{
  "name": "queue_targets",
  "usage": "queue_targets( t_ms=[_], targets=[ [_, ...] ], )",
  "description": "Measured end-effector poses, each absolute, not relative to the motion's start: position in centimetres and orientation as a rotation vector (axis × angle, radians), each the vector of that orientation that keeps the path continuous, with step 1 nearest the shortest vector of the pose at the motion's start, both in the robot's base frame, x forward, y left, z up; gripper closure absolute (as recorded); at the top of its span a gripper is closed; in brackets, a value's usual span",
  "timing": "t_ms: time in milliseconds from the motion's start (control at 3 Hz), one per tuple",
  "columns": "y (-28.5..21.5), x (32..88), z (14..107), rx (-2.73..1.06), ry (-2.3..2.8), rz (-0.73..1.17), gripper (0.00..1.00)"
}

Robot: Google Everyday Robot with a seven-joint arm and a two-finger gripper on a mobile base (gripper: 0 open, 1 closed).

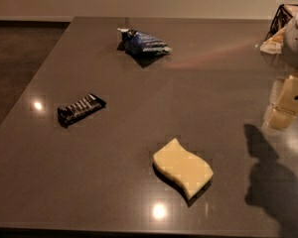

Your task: Pick sponge

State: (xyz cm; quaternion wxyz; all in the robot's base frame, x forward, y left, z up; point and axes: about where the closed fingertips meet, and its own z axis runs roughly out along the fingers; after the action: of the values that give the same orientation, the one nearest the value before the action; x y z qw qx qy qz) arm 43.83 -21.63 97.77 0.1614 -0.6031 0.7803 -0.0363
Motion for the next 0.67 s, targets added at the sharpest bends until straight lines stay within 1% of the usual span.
queue_targets(
  t_ms=[333,667],
  targets=[
    [-21.6,43.8,97.8,-1.721,2.227,-0.104,0.00],
    [-20.2,42.7,96.6,-1.711,2.195,-0.041,0.00]
  ],
)
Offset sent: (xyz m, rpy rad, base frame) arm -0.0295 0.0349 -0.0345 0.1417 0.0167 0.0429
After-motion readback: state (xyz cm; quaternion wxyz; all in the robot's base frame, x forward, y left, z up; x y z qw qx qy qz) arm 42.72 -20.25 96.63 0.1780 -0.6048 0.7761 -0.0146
